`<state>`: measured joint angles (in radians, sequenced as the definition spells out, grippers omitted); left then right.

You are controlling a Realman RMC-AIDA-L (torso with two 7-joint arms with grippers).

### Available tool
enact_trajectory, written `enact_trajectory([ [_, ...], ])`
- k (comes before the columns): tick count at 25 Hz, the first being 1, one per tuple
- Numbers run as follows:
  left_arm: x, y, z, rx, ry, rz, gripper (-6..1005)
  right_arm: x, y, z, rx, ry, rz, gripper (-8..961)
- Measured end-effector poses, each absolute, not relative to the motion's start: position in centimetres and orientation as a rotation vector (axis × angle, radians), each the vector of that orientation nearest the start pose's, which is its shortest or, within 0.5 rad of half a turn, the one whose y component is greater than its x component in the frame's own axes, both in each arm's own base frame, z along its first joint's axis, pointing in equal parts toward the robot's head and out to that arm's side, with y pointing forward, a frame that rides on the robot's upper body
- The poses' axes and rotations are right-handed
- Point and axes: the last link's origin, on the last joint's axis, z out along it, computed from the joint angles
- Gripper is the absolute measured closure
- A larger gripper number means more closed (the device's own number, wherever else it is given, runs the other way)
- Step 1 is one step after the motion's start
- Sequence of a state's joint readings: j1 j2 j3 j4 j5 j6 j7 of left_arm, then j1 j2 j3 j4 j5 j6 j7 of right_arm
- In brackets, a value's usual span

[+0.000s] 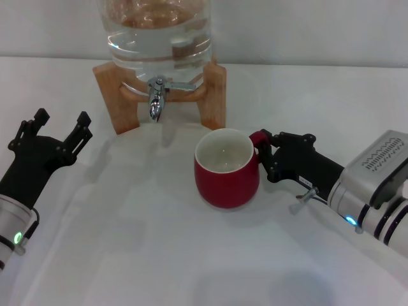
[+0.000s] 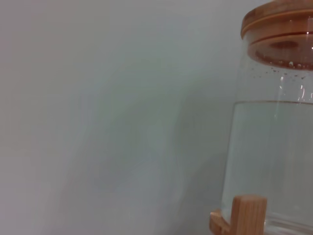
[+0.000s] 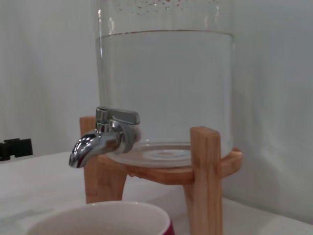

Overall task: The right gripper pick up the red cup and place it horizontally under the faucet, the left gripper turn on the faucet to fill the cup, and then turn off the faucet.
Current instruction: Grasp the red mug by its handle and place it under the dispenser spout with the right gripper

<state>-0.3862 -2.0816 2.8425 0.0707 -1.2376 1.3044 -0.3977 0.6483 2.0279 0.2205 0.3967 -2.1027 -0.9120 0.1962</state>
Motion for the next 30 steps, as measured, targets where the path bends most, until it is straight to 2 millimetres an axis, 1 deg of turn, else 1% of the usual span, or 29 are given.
enact_trajectory([
  [14, -34.1, 29.1, -2.2, -1.675, -0.668, -0.844, 115, 20.4, 35.7, -12.6, -2.307, 0.436, 0.682, 840],
  [25, -33.9, 29.1, -2.3, -1.681, -0.661, -0.852, 115, 18.1, 35.7, -13.9, -2.382, 0.408, 0.67, 840],
  [30, -33.8, 29.1, -2.3, -1.682, -0.658, -0.858, 115, 17.4, 35.5, -14.3, -2.412, 0.387, 0.67, 840],
])
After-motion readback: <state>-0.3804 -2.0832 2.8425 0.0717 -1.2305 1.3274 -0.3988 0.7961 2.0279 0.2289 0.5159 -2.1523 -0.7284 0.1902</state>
